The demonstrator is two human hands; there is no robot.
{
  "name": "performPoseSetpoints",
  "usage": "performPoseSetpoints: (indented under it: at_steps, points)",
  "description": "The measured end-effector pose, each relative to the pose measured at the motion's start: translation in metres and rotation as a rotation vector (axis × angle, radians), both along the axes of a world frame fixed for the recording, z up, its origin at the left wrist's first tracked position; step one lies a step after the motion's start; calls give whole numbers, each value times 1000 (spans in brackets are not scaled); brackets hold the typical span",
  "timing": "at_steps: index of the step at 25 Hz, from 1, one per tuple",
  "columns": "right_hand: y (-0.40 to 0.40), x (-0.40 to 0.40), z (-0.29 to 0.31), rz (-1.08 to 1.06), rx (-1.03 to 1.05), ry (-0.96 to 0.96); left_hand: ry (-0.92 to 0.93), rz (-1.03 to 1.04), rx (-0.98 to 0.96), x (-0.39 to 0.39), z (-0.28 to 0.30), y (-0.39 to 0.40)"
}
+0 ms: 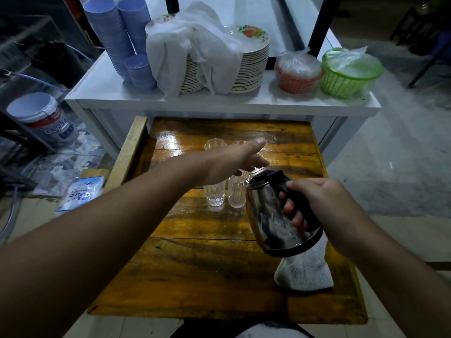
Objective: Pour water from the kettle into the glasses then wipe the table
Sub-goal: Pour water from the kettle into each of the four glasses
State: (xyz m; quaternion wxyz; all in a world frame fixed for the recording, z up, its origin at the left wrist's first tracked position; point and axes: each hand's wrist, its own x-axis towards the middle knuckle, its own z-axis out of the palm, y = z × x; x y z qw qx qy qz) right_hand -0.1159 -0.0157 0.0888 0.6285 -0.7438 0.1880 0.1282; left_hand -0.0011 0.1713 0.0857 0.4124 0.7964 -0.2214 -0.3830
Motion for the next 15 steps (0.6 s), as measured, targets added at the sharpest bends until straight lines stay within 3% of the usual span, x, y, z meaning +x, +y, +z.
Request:
performPoseSetpoints:
  at_steps: [15]
  points:
    - [10,27,33,106,-34,158,12,3,-46,14,-2,6]
